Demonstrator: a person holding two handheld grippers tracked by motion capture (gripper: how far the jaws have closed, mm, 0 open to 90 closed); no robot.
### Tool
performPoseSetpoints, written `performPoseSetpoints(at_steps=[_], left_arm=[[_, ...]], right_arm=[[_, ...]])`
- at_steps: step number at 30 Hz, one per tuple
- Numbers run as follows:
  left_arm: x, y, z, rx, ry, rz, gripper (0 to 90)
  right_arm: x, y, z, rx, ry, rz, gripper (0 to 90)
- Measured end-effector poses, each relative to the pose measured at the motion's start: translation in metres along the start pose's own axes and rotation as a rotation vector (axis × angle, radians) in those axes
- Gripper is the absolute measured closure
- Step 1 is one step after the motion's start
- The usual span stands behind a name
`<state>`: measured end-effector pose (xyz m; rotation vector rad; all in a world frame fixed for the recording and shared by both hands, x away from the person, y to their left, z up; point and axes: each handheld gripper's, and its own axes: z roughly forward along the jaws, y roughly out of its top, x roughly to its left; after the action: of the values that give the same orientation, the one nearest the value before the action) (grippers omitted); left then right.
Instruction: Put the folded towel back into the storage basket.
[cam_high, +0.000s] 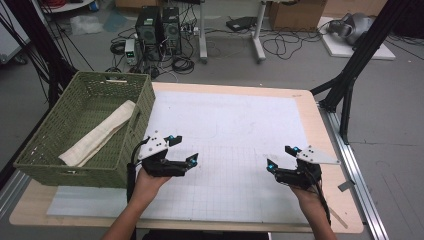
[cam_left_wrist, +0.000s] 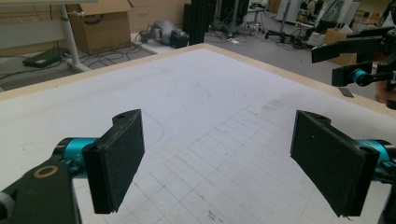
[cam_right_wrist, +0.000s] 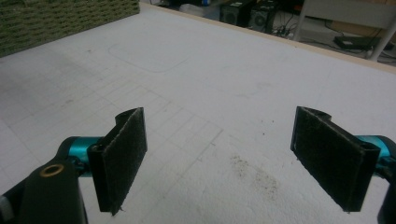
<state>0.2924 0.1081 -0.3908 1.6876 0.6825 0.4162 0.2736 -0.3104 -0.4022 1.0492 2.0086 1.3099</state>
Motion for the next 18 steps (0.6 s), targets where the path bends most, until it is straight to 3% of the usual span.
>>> performPoseSetpoints(at_steps=[1, 6, 18], left_arm=[[0.0, -0.001, -0.001, -0.002, -0.002, 0.002, 18.0], [0.004, -0.006, -0.003, 0.006, 0.004, -0.009, 18.0], [0.0, -0.011, -0.007, 0.022, 0.004, -0.008, 18.2]], right_arm=[[-0.001, -0.004, 0.001, 0.015, -0.01, -0.019, 17.1], [-0.002, -0.004, 0.002, 0.006, -0.04, -0.017, 17.1], [-0.002, -0.003, 0.001, -0.008, -0.055, -0.005, 17.2]])
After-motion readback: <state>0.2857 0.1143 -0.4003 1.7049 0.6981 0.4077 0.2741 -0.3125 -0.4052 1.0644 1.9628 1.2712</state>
